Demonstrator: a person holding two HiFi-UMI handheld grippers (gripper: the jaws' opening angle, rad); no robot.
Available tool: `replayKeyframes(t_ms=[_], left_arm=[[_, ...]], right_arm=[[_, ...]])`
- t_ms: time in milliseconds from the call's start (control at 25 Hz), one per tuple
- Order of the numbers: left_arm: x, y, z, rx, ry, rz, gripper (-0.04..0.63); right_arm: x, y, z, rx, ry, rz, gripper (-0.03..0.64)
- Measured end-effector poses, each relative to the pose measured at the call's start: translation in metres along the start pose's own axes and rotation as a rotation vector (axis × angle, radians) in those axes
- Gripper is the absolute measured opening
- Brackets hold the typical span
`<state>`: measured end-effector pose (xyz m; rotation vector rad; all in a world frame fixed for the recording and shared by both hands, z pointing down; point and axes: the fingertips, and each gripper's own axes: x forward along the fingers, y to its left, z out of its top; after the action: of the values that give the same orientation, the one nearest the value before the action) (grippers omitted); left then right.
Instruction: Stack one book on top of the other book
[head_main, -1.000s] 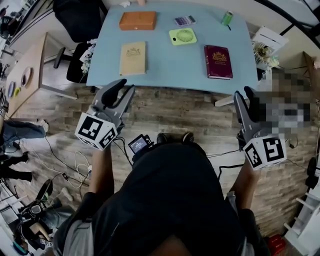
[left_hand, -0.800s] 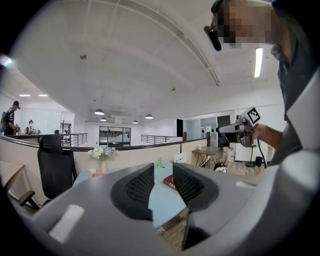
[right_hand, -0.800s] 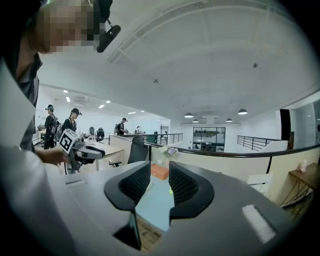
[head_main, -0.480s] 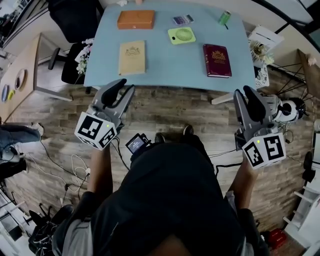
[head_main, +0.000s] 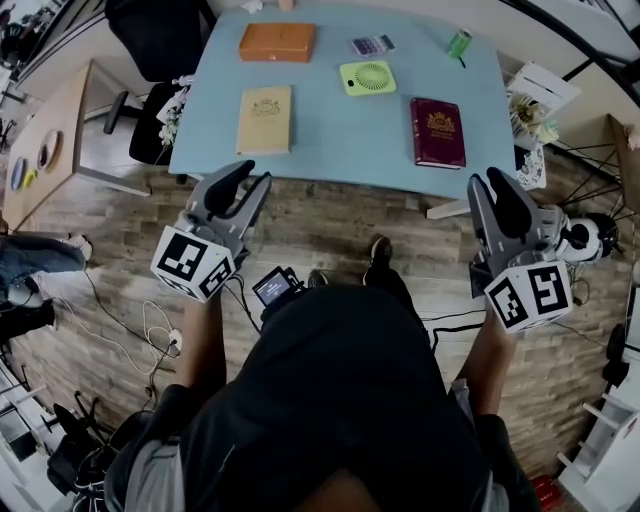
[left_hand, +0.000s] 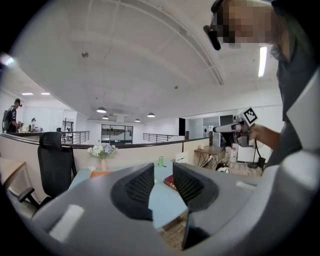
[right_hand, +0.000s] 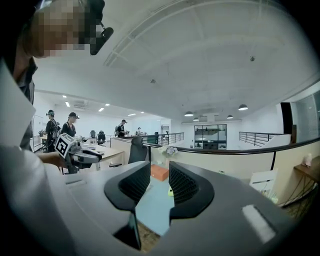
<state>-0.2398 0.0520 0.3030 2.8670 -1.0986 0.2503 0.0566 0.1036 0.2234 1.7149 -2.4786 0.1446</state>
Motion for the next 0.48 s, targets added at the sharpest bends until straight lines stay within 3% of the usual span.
replayKeyframes(t_ms=[480], left_arm=[[0.072,-0.021,0.012,-0.006,0.041,0.084,0.167]], right_arm=[[0.047,-0.089,-0.009,0.037,0.009,0.105,0.115]])
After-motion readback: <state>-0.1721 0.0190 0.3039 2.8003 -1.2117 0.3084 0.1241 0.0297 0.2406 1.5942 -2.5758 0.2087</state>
